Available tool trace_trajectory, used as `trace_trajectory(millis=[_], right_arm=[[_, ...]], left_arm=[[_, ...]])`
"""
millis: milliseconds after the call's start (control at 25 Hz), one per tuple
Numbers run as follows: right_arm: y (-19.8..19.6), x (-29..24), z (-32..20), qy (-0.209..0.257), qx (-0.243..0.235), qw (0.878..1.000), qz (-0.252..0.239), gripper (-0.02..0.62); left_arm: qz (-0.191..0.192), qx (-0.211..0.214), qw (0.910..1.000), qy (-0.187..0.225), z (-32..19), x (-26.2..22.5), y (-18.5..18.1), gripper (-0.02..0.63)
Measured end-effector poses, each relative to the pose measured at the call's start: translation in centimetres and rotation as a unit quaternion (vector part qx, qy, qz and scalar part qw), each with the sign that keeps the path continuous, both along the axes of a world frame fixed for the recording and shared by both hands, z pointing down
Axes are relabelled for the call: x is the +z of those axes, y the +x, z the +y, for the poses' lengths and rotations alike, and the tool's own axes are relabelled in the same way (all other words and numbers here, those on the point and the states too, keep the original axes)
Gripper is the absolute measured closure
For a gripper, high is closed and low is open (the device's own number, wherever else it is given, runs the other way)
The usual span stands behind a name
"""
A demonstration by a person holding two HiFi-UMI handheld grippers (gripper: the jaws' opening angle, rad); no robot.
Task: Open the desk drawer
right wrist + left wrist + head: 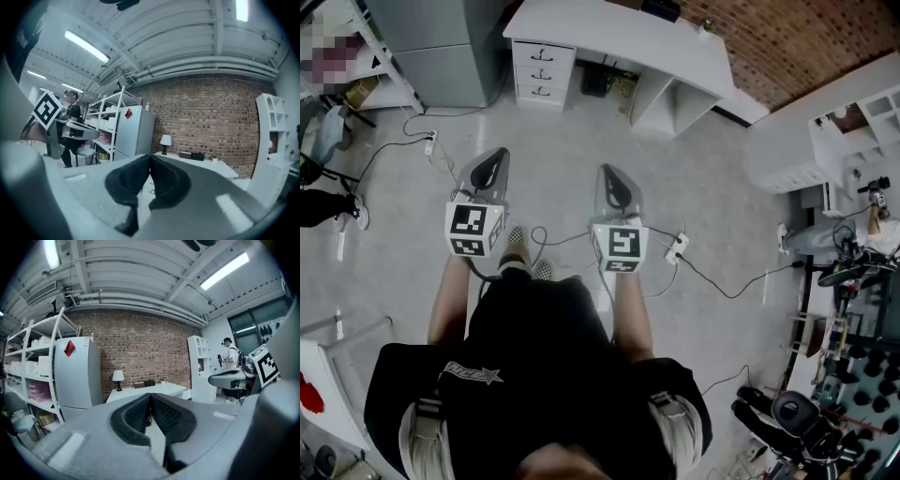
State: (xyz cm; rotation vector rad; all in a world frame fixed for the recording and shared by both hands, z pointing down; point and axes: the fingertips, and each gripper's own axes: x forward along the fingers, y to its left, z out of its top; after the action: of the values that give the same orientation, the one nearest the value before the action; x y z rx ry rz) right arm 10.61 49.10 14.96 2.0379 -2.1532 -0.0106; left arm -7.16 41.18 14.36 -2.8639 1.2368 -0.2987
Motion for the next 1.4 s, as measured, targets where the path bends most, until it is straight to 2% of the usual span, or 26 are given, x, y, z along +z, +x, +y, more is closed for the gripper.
trace_trajectory(millis=[240, 480, 680, 1400], right_arm=[[0.7, 0.7, -2.6, -0.005, 0.003, 1.0, 0.009, 0.592], [3.0, 1.1, -7.7, -0.007, 0.01, 1.0, 0.007, 0.592], [4.1, 1.1, -14.0, -0.007, 0.002, 1.0, 0.011, 0.592], [5.1, 3.5, -35.8, -0.031, 0.003, 0.999, 0.008, 0.592]], left_arm=[[-0.002, -0.001, 1.0, -0.003, -2.8, 0.6, 0.7, 0.595], [-0.003, 0.001, 1.0, -0.003, -8.1, 0.5, 3.1, 0.595], [-0.004, 0.0, 1.0, -0.008, -13.9, 0.5, 4.5, 0.595], [-0.013, 0.001, 0.9987, -0.05, -35.3, 4.2, 5.9, 0.595]])
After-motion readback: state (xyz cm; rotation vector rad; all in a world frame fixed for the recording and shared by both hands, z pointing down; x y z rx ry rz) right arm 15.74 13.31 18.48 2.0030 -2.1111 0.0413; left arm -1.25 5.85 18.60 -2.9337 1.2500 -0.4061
